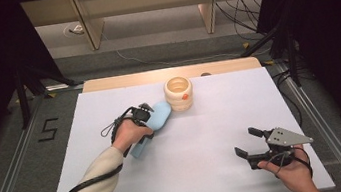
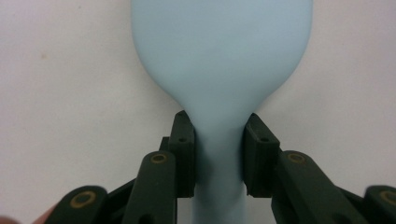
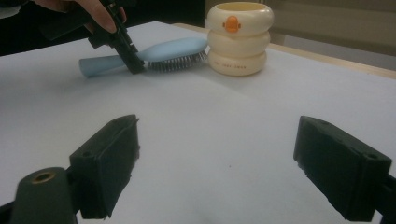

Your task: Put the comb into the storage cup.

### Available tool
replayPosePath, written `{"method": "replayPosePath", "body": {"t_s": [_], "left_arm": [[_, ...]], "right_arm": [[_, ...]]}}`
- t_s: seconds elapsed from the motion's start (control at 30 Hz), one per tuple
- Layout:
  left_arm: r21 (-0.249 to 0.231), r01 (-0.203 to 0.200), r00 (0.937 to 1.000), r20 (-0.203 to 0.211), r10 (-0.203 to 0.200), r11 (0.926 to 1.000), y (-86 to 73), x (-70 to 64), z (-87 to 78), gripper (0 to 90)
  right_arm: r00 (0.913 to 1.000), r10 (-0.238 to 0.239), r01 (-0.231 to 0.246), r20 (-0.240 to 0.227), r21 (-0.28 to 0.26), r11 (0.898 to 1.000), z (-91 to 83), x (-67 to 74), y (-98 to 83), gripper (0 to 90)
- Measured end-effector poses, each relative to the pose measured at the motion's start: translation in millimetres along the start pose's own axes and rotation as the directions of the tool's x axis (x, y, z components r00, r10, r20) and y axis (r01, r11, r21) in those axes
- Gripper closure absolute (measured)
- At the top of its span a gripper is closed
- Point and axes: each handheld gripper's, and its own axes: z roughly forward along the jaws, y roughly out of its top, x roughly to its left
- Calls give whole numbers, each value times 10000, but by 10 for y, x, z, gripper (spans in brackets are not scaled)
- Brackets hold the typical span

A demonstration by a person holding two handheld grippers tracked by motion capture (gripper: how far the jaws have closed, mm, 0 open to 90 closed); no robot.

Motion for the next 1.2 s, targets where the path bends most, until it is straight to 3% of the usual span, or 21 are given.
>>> {"method": "replayPosePath", "body": {"t_s": [0.4, 0.5, 0.83, 1.0, 1.2], "left_arm": [[-859, 180, 9998, 74, -175, 9961, -179, 41, -83, 692], [-974, 63, 10000, 65, -57, 9952, -220, 63, -127, 692], [-2281, 43, 9998, -174, -84, 9736, -346, 55, -275, 692], [-2673, 49, 9997, -210, -109, 9636, -385, 7, -325, 692], [-3247, 87, 9996, -225, -169, 9458, -424, -25, -396, 692]], "right_arm": [[10000, -26, 26, -9, 2, 10000, 5, 2, -1, 151], [10000, -15, 15, -13, 6, 10000, 4, 4, -1, 151], [10000, -57, 57, 2, 8, 10000, 7, 2, -2, 151], [10000, -7, 7, -9, -8, 10000, 4, 2, 0, 151], [10000, -11, 11, 6, -32, 10000, -1, -1, 1, 151]]}}
